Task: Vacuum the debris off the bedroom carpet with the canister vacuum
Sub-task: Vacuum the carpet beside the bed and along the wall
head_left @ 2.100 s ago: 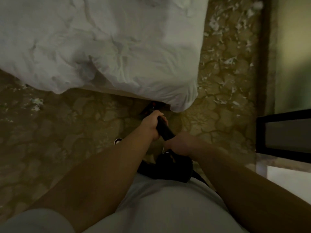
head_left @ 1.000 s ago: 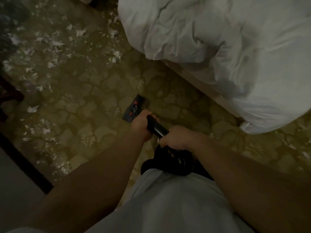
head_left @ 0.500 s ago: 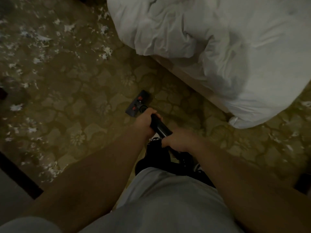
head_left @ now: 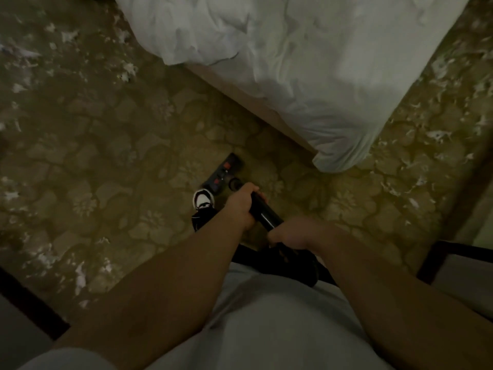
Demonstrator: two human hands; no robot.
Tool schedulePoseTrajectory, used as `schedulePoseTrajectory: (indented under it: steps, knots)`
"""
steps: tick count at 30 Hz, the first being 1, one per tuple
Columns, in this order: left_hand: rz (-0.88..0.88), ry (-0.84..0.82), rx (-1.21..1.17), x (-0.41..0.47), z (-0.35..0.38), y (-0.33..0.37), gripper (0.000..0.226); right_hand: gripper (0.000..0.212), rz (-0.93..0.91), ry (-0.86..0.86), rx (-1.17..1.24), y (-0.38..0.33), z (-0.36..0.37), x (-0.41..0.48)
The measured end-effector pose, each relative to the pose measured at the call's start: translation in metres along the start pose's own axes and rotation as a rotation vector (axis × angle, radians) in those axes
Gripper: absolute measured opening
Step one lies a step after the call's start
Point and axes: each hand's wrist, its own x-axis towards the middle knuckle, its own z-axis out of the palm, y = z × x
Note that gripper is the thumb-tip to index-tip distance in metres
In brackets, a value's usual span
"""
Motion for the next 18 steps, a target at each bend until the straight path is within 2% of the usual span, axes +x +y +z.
schedulePoseTrajectory:
  steps: [4,9,13,18]
  knots:
    - [-0.006,0.044,-0.026,-0.013,0.011,-0.047,0.015,0.029,0.009,-0.044,-0.045,0.043,0.0,-0.013]
    - [-0.057,0.056,-0.015,-0.03,0.019,-0.078,0.018,0.044,0.031,-0.079,-0.049,0.069,-0.003,-0.029]
    - [-0.02,0.045,-0.001,-0.035,0.008,-0.088,0.021,0.023,0.03,-0.09,-0.011,0.074,0.008,-0.033]
    - [0.024,0.055,-0.066,-0.041,-0.031,-0.082,0.021,0.018,-0.029,-0.074,-0.081,0.052,0.038,-0.044]
